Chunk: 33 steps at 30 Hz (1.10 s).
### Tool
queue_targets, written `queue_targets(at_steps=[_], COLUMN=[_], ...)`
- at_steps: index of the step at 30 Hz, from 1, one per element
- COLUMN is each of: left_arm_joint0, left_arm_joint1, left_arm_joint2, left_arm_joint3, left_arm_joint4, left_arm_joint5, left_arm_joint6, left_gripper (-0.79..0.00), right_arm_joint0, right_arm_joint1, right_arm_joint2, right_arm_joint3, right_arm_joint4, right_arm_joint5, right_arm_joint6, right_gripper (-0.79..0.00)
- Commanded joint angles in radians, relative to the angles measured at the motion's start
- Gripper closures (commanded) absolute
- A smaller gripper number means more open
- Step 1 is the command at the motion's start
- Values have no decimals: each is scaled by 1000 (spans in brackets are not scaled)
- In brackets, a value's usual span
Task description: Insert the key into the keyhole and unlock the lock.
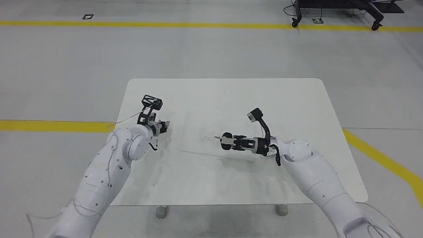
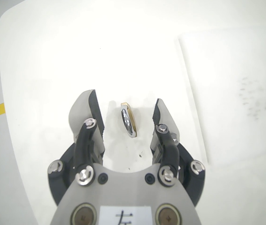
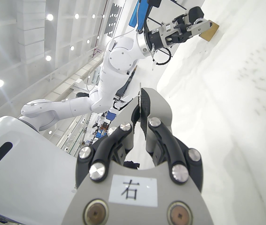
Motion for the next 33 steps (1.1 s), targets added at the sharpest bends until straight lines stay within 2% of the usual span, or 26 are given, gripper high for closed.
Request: queue_targets(at_steps=[1, 7, 8, 10, 12, 20, 21, 23, 28, 30, 32, 33], left_arm_joint0=[4, 36, 41, 53, 62, 60, 58, 56, 53, 51, 49, 49], left_arm_joint1=[-1, 3, 3, 4, 5, -1, -3, -6, -9, -11, -12, -13], left_arm_joint2=[-2, -19, -22, -26, -30, -30, -27, -25, -28, -29, -31, -32], left_arm_joint3=[-15, -76, -88, -108, -123, -105, -104, -104, -95, -90, -91, -91], left_arm_joint4=[7, 24, 29, 37, 47, 48, 47, 46, 47, 49, 49, 50], left_arm_joint5=[15, 46, 54, 64, 71, 65, 66, 70, 74, 78, 81, 84], left_arm_joint6=[-12, -70, -82, -95, -107, -106, -106, -107, -111, -112, -110, -108], left_gripper=[-391, -391, -428, -446, -400, -351, -299, -246, -240, -203, -126, -129], right_arm_joint0=[0, 0, 0, 0, 0, 0, 0, 0, 0, 0, 0, 0], right_arm_joint1=[0, 0, 0, 0, 0, 0, 0, 0, 0, 0, 0, 0], right_arm_joint2=[0, 0, 0, 0, 0, 0, 0, 0, 0, 0, 0, 0], right_arm_joint3=[0, 0, 0, 0, 0, 0, 0, 0, 0, 0, 0, 0], right_arm_joint4=[0, 0, 0, 0, 0, 0, 0, 0, 0, 0, 0, 0], right_arm_joint5=[0, 0, 0, 0, 0, 0, 0, 0, 0, 0, 0, 0], right_arm_joint6=[0, 0, 0, 0, 0, 0, 0, 0, 0, 0, 0, 0], right_gripper=[0, 0, 0, 0, 0, 0, 0, 0, 0, 0, 0, 0])
